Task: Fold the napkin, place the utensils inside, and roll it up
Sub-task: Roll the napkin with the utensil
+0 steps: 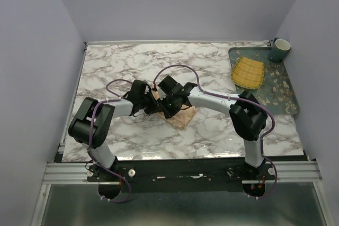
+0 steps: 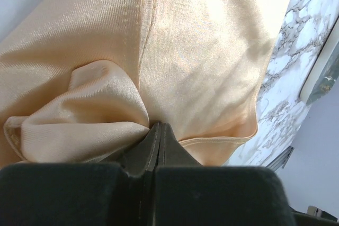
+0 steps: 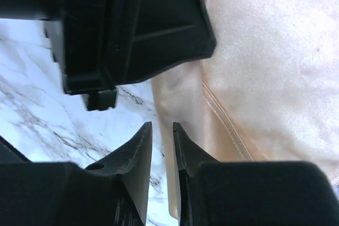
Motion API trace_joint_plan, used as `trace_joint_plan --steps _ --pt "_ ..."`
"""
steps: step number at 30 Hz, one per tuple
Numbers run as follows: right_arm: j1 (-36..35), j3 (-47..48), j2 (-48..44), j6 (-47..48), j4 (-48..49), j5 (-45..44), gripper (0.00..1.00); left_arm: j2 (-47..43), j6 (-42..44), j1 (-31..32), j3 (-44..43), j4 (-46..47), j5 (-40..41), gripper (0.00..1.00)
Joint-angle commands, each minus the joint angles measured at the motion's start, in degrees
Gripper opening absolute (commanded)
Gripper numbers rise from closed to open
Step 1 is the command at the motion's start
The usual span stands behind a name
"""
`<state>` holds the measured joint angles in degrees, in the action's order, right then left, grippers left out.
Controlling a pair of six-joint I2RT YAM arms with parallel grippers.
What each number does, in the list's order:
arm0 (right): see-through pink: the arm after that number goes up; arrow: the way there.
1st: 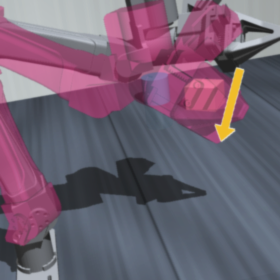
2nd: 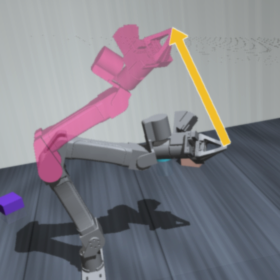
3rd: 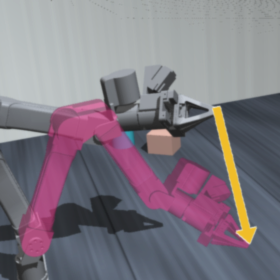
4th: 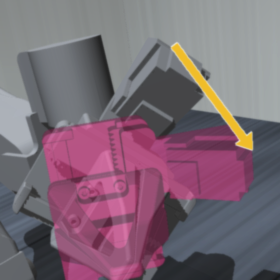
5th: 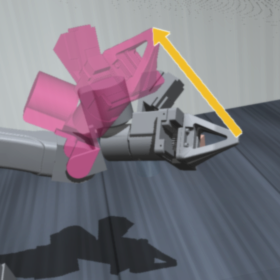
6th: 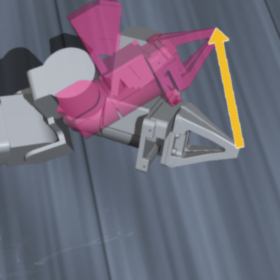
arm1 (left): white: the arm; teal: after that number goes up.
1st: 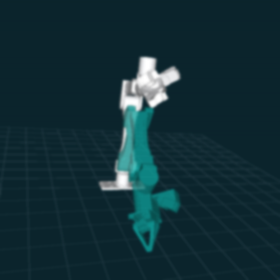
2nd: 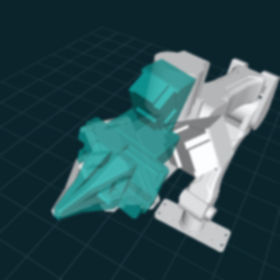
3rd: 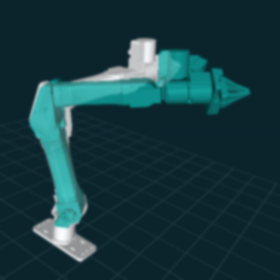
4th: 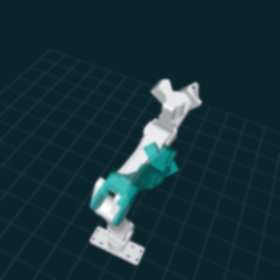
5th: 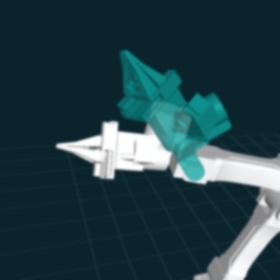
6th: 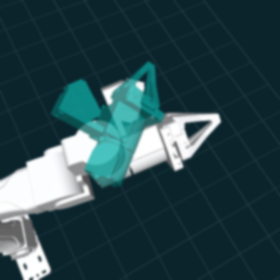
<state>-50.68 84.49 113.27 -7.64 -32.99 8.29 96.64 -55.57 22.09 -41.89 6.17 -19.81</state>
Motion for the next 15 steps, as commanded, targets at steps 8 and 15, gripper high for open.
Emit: trace_joint_plan --steps 8,15 --pt "-0.04 -2.31 2.3 2.28 3.55 -4.52 0.33 3.47 2.22 0.06 2.25 -4.24 2.67 0.0" --pt "-0.48 -3.54 1.6 0.7 4.78 -4.86 0.32 3.47 2.13 0.15 2.6 -3.98 2.67 0.0"
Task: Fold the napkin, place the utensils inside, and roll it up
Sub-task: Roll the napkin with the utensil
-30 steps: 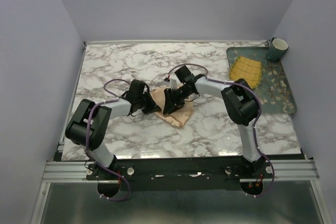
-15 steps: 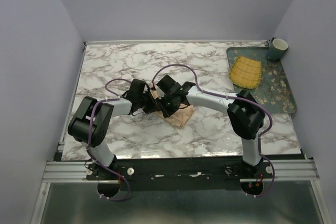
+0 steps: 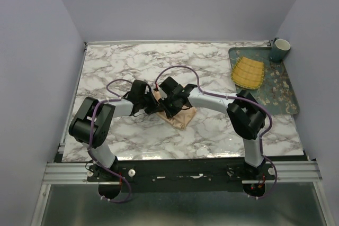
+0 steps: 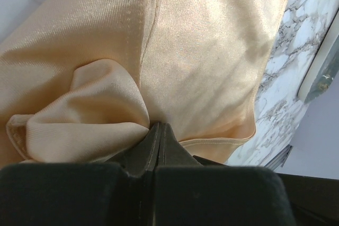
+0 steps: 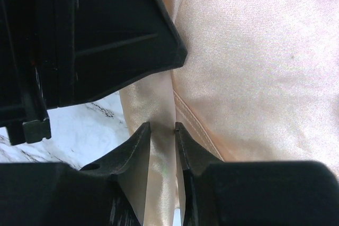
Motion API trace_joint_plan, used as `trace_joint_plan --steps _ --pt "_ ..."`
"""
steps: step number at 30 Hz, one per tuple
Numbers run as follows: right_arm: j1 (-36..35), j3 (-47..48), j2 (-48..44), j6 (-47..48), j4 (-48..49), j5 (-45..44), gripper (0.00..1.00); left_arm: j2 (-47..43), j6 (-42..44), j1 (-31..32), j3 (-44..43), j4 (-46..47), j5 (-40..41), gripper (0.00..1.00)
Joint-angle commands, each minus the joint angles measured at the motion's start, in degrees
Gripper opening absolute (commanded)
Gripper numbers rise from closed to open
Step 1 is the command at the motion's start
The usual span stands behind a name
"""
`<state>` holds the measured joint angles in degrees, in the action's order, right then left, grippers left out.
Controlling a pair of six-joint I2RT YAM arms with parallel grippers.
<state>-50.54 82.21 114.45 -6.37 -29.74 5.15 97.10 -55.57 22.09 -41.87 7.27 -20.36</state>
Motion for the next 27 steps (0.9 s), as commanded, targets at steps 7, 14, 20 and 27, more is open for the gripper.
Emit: trace_joint_plan --steps 7,14,20,27 --pt "-0.52 0.75 -2.39 -0.92 -1.72 -1.9 0.29 3.45 2.05 -0.03 3.02 -4.46 3.05 0.0" --pt "-0.7 -0.04 -3.01 -2.59 -1.2 1.62 0.2 3.27 1.96 -0.03 3.2 -4.19 3.05 0.0" --pt "-0.7 -0.83 -2.83 -2.77 -0.85 1.54 0.2 2.92 2.05 -0.11 3.55 -4.28 3.31 0.0" --pt "-0.7 0.66 -5.2 -1.72 -2.6 -2.34 0.3 3.01 2.13 -0.2 3.9 -4.02 3.22 0.0"
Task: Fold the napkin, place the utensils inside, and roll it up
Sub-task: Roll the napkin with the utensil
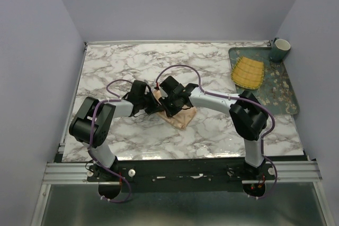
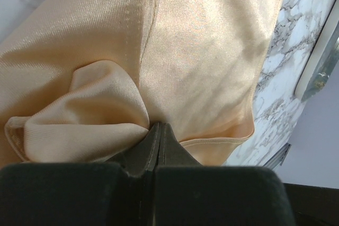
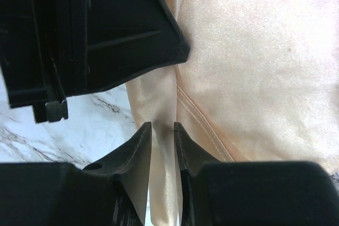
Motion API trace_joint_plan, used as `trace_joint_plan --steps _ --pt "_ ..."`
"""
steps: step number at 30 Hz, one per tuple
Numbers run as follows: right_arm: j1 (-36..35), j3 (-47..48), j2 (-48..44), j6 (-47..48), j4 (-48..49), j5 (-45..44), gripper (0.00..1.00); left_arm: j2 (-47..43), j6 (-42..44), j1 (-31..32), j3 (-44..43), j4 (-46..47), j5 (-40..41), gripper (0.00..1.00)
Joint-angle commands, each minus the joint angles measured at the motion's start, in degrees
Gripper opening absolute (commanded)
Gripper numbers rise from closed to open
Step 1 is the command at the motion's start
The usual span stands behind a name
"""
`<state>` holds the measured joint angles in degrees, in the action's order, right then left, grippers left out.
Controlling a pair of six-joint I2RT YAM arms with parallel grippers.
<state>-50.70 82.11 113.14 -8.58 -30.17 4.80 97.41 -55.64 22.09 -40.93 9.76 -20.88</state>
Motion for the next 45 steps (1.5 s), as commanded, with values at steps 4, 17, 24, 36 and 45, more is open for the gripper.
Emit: trace_joint_plan --steps 4,17,24,36,45 --pt "-0.54 1.04 -3.98 -0.73 -2.17 2.31 0.2 2.7 2.11 -0.2 2.96 -6.42 3.74 0.0" --pt "-0.98 -2.56 1.2 -1.09 2.92 3.91 0.15 2.26 2.02 -0.55 3.31 -6.33 3.57 0.0" --pt "-1.07 -4.5 2.96 0.76 3.89 1.0 0.32 2.35 2.29 -0.55 3.49 -6.24 3.31 0.0" --pt "-3.18 -5.55 7.09 1.81 4.86 -4.45 0.51 2.61 2.11 -1.08 3.49 -5.89 2.69 0.0" --pt "-4.76 -7.75 12.18 -2.06 6.36 -18.76 0.42 1.12 1.67 -1.78 4.1 -4.93 0.59 0.0"
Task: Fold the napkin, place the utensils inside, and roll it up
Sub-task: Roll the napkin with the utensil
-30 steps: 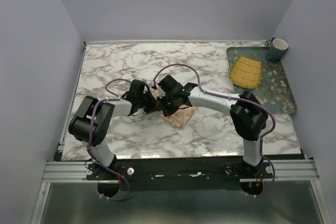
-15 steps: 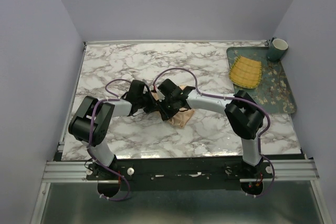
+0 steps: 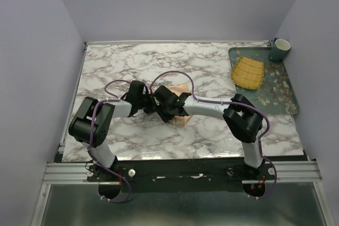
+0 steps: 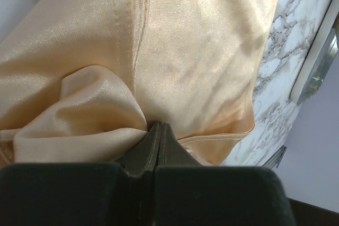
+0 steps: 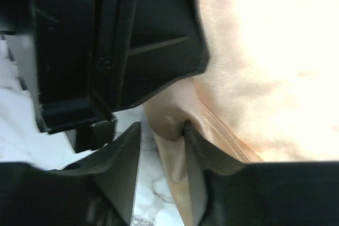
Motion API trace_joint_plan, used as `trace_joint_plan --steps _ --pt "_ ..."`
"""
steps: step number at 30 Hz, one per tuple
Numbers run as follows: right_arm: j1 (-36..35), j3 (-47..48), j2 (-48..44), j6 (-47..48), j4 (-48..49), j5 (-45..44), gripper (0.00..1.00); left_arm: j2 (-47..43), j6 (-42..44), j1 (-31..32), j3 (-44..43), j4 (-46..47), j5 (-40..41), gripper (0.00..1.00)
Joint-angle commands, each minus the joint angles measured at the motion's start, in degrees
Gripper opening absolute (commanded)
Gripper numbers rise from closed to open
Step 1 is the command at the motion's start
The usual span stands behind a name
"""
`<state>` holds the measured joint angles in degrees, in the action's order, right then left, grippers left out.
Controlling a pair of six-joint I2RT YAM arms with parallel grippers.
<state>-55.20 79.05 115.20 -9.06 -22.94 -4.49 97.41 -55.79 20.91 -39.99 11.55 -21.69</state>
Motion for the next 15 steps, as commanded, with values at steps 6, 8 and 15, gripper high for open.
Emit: trace_joint_plan --steps 6,8,15 --pt "-0.61 -4.69 13.82 -1.92 -1.41 -13.44 0.25 -0.46 0.42 -2.97 5.36 -2.41 -3.18 0.02" --pt "-0.7 -4.87 13.91 -2.1 -1.32 -13.53 0.15 -0.99 0.24 -4.03 6.23 -0.92 -4.41 0.05" --pt "0.35 -3.99 10.84 -1.58 -0.53 -1.34 0.04 -5.72 1.47 -11.14 7.2 0.49 -9.59 0.3"
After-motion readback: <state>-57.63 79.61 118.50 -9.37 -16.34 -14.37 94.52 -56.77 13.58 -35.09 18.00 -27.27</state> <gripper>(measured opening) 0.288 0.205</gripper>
